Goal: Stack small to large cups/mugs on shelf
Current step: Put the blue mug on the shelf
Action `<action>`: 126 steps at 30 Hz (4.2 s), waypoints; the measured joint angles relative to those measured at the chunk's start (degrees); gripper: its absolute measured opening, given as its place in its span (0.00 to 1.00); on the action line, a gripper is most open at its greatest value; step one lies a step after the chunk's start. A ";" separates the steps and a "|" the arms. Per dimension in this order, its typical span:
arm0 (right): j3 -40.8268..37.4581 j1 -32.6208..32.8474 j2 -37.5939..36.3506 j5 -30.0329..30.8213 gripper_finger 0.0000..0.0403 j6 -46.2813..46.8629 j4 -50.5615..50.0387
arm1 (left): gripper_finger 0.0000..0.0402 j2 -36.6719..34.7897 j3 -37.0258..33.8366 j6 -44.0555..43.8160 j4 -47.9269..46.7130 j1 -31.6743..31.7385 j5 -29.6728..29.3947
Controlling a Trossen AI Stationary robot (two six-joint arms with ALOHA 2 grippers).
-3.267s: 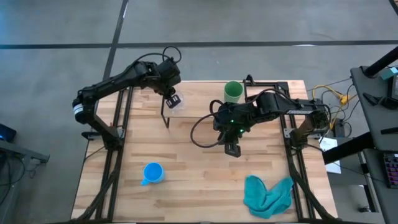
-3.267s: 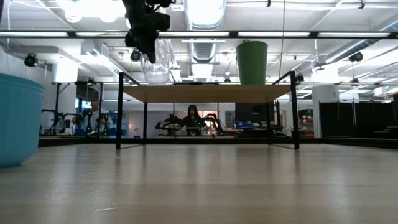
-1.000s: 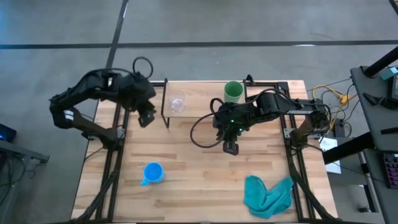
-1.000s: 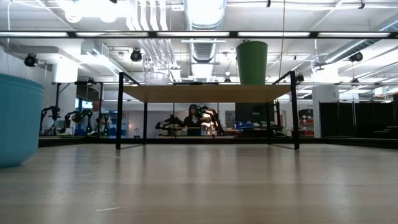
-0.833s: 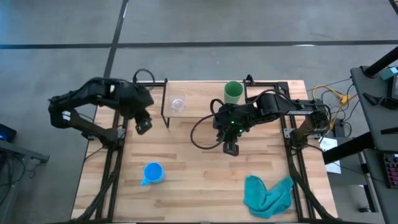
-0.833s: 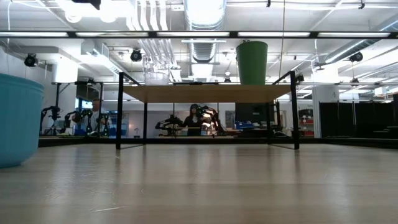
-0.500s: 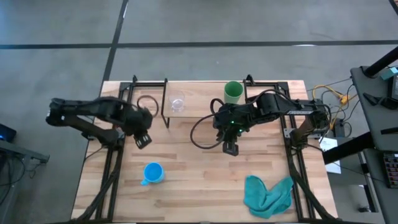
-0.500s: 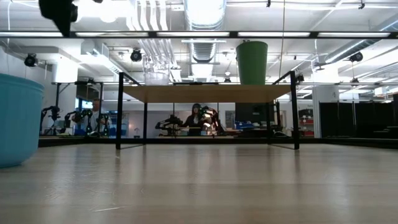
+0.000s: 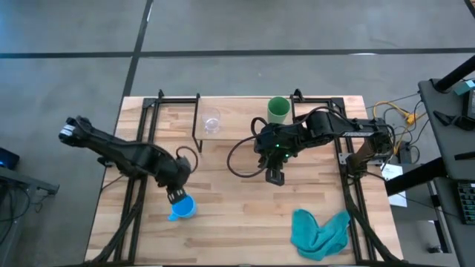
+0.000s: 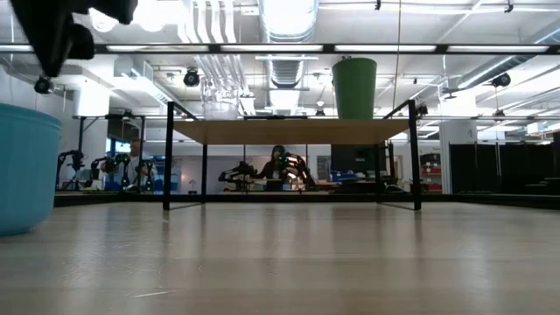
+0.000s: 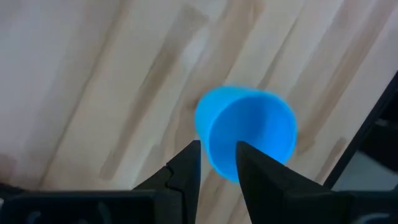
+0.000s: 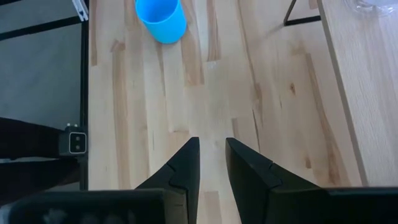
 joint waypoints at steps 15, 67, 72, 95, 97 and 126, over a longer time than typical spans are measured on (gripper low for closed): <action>-0.24 0.00 0.00 0.00 0.18 -0.17 1.12 | 0.22 6.14 -1.54 0.89 4.40 -4.76 1.12; -0.32 0.00 -0.01 -0.02 0.18 0.02 2.43 | 0.00 8.21 -2.49 5.84 13.34 -0.95 -2.29; -0.32 0.00 0.01 -0.02 0.18 0.04 2.45 | 0.00 8.19 6.47 7.37 12.75 3.99 -4.68; 0.11 0.00 -0.34 -0.02 0.18 -0.02 0.21 | 0.00 27.55 43.56 28.39 7.03 32.73 -11.10; 0.11 0.00 -0.36 -0.02 0.18 -0.04 -0.30 | 0.00 29.28 45.54 28.58 6.71 33.84 -11.11; 0.11 -0.02 -0.42 0.85 0.18 -6.47 -1.20 | 0.00 32.61 48.78 32.89 1.38 43.39 -6.86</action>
